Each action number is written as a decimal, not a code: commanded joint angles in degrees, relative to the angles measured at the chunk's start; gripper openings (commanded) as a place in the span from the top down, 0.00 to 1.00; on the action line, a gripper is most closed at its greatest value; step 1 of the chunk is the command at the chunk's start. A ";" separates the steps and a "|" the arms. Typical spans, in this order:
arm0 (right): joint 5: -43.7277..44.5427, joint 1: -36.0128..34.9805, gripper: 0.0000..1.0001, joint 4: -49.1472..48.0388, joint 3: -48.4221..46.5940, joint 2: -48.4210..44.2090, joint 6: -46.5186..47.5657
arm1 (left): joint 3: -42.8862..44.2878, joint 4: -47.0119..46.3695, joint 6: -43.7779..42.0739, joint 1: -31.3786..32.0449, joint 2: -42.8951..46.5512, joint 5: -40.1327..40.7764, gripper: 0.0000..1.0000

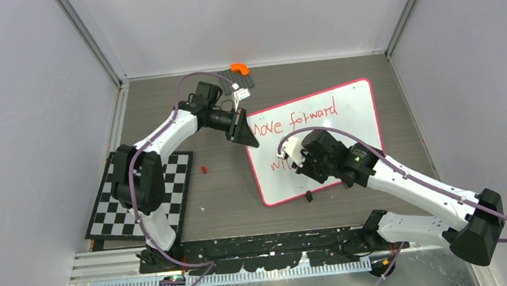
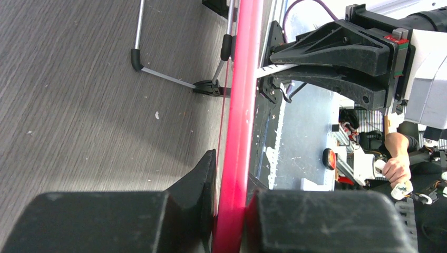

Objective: Write a sentence on the whiteboard

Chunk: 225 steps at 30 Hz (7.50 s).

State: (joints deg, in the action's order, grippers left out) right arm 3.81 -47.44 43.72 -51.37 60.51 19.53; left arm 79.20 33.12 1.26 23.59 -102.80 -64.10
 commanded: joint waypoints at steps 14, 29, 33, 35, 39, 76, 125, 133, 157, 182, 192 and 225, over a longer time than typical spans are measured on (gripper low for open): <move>8.57 0.16 1.00 -9.33 -2.70 -1.21 -0.76 | 1.69 0.81 1.63 1.10 -1.35 2.75 1.00; 10.70 2.85 1.00 -8.07 -1.67 -1.88 -1.62 | 1.66 0.99 1.22 1.10 -1.56 2.73 1.00; 8.03 2.86 1.00 -5.24 -0.96 -1.59 -1.04 | 1.75 1.03 1.20 1.10 -1.61 2.75 1.00; 7.19 2.80 1.00 -3.35 -0.69 -0.87 -0.29 | 1.75 0.99 1.20 1.10 -1.70 2.74 1.00; 5.00 2.80 1.00 -0.67 -0.31 -0.42 0.70 | 1.60 1.02 1.19 1.10 -1.70 2.75 1.00; -21.00 21.61 1.00 9.22 -10.84 -1.53 -2.21 | 1.75 3.15 -4.11 1.89 -0.90 1.14 0.64; -17.79 30.39 1.00 -0.24 -5.29 -7.51 -8.66 | 3.46 7.10 -5.73 0.05 1.79 17.25 1.00; -15.06 30.33 1.00 -1.61 -4.64 -6.66 -8.49 | 4.01 7.00 -5.17 0.18 0.89 15.81 1.00; -16.06 29.36 1.00 -1.59 -2.59 -3.43 -5.61 | 4.32 7.11 -5.39 0.40 -0.29 14.84 1.00; -16.88 27.32 1.00 5.98 0.03 -0.24 -1.10 | 4.23 7.00 -5.73 0.40 -1.17 14.50 1.00; -21.39 27.23 1.00 4.56 -3.91 -2.92 -3.21 | 4.30 7.21 -5.78 0.40 -1.35 14.17 1.00; -14.17 29.20 1.00 4.97 -5.56 -4.29 -5.33 | 4.25 7.34 -5.70 0.49 -1.78 14.17 1.00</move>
State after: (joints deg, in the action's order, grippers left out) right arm -9.34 -18.83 49.82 -54.74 58.74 13.37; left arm 82.39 38.83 -4.56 24.77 -103.39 -59.05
